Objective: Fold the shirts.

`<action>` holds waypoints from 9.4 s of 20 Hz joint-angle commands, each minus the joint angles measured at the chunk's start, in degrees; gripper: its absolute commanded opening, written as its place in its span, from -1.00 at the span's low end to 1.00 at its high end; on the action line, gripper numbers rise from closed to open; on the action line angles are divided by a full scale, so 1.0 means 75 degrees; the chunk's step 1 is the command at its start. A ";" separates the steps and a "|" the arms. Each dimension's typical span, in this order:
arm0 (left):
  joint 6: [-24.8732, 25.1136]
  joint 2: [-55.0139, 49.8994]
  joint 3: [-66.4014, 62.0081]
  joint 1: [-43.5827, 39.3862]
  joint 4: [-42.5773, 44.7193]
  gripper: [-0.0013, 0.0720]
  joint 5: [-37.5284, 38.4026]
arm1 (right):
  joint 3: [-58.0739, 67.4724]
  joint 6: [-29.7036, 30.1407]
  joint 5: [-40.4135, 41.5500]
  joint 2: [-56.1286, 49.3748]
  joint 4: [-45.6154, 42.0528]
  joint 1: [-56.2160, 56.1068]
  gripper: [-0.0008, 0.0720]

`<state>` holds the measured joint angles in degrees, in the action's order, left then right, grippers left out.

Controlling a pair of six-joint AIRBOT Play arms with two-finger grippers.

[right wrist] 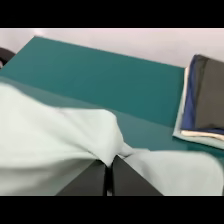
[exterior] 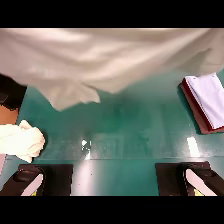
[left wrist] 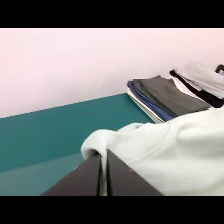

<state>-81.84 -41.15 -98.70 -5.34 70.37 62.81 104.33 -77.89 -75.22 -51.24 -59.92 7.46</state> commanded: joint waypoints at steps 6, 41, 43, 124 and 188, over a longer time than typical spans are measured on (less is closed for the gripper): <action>-0.0029 -0.1492 0.2028 0.0003 -0.0303 -0.90 0.1553 | 0.0828 -0.0702 -0.1341 -0.2363 -0.0032 -0.0892 -0.93; 0.0976 -0.4345 0.6831 0.0781 -0.2547 -0.90 -0.1696 | -0.2929 -0.0318 -0.0367 -0.3561 0.0009 -0.0533 0.26; 0.0976 -0.4141 0.6356 0.0781 -0.2276 -0.90 -0.1326 | -0.2970 -0.0318 -0.0670 -0.3561 -0.0038 -0.0154 0.26; 0.0326 -0.6563 0.3191 0.1212 -0.0420 0.52 0.0758 | -0.3258 -0.0076 0.0181 -0.5394 -0.0726 0.0204 0.14; -0.0941 0.0758 0.7708 0.0044 -0.0420 -0.91 0.2261 | -0.7921 0.0044 -0.1119 0.0592 -0.2553 0.1172 -0.92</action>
<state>-89.89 -34.00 -38.98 -5.04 66.48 84.38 41.76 -77.45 -83.88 -46.04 -77.41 16.34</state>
